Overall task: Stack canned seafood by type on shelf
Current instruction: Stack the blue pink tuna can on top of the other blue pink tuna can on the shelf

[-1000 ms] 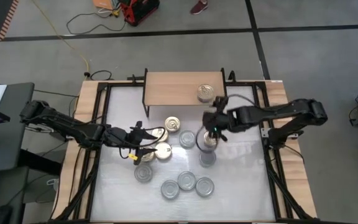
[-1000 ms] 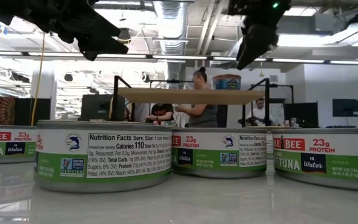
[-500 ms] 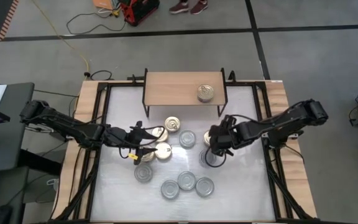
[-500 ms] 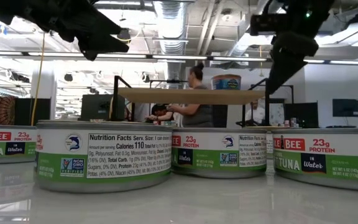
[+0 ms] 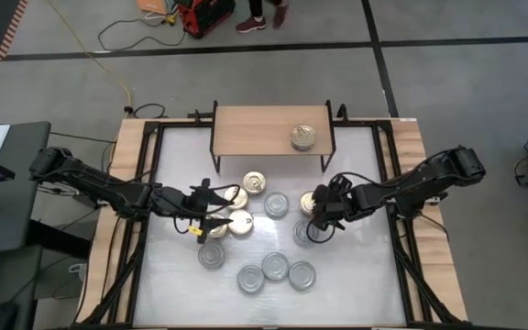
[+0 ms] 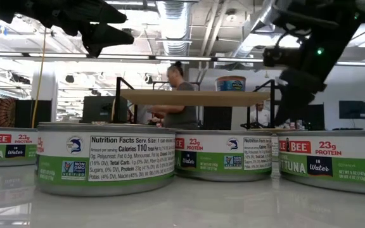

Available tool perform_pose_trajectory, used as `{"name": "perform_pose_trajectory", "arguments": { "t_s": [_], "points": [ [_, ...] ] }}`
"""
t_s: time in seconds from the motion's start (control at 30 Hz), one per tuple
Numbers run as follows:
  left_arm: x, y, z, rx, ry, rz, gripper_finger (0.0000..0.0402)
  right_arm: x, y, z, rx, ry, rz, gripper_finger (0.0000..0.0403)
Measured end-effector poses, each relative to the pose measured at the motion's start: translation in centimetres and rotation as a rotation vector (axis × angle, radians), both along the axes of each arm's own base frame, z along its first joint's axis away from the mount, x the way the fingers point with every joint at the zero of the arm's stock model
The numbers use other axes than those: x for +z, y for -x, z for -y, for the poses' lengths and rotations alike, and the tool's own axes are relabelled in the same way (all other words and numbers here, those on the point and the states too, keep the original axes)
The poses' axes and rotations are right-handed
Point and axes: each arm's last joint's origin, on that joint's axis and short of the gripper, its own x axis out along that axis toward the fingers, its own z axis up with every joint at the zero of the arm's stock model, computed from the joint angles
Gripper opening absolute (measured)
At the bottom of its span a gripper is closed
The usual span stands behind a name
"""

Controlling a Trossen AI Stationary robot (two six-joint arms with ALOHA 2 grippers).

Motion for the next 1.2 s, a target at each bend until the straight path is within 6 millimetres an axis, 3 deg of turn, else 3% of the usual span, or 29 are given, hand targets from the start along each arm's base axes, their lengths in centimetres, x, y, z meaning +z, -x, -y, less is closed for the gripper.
{"name": "perform_pose_trajectory", "arguments": {
  "t_s": [0.27,0.87,1.2],
  "points": [
    [0.0,0.0,0.0,-0.001,-0.006,-0.002,0.0233,-0.4,1.4,-0.9,-0.026,-0.070,-0.103,0.0317],
    [0.0,0.0,0.2,-0.009,-0.008,-0.004,0.0233,0.4,5.3,-5.9,-0.055,-0.234,-0.161,0.0317],
    [0.1,0.0,0.2,-0.014,-0.030,0.007,0.0233,4.1,6.8,-3.9,-0.099,-0.287,-0.013,0.0317]
  ]
}}
